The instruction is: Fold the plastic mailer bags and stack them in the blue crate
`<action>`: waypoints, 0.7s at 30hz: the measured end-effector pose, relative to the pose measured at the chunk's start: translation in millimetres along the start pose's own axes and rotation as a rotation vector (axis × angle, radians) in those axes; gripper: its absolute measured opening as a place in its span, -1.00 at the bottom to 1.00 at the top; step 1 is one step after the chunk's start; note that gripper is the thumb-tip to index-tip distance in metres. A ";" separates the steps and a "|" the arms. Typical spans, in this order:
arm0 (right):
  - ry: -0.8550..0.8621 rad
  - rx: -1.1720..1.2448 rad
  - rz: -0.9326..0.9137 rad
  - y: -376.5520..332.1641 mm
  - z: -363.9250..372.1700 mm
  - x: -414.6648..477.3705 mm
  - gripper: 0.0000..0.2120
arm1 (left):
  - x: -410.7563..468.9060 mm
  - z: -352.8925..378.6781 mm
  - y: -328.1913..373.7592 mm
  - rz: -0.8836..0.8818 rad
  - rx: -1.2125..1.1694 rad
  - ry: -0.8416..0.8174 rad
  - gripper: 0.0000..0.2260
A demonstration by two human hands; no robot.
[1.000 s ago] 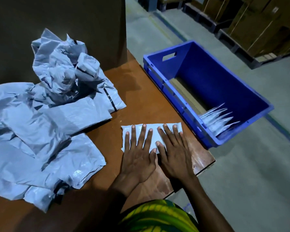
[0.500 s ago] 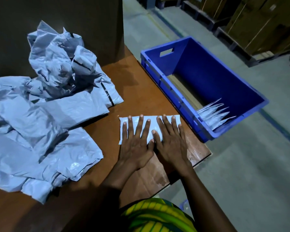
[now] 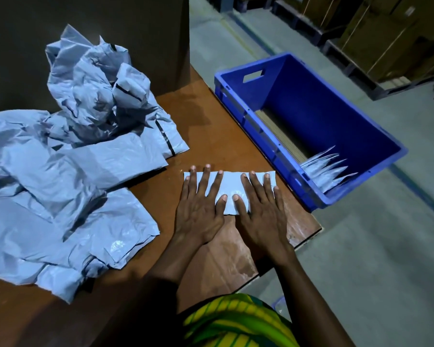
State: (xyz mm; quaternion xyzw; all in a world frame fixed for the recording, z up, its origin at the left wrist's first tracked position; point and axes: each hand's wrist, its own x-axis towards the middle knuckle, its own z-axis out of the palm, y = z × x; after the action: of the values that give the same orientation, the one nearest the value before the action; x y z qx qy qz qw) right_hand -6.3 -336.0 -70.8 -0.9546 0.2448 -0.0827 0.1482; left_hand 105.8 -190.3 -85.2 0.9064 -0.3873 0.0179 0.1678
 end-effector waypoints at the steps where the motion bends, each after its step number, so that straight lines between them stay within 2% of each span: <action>1: -0.006 -0.001 0.006 -1.4 -1.0 1.9 -0.38 | 0.9 0.4 0.7 -0.005 0.007 0.008 -0.45; 5: -0.034 0.009 0.001 -10.7 -7.4 14.6 -0.36 | 1.2 -0.9 0.4 -0.014 0.022 0.014 -0.46; 10: -0.058 -0.010 -0.129 -22.2 -9.1 35.3 -0.44 | 0.4 -3.0 -1.8 -0.010 0.020 0.001 -0.47; 14: -0.098 -0.042 -0.122 -9.2 -9.7 34.5 -0.40 | -1.5 -2.9 -3.3 -0.002 0.024 0.009 -0.46; 17: -0.044 -0.041 -0.187 4.1 -8.4 30.8 -0.44 | -2.1 -2.4 -2.4 0.000 0.030 0.011 -0.46; 21: -0.026 -0.096 -0.181 4.3 -1.8 32.6 -0.47 | 6.8 -5.4 7.9 0.001 0.115 0.048 -0.48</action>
State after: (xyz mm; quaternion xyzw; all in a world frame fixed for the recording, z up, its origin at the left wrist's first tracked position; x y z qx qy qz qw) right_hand 19.6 -356.0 -67.7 -0.9798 0.1592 -0.0717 0.0976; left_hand 105.5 -198.5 -76.8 0.9136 -0.3821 0.0620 0.1249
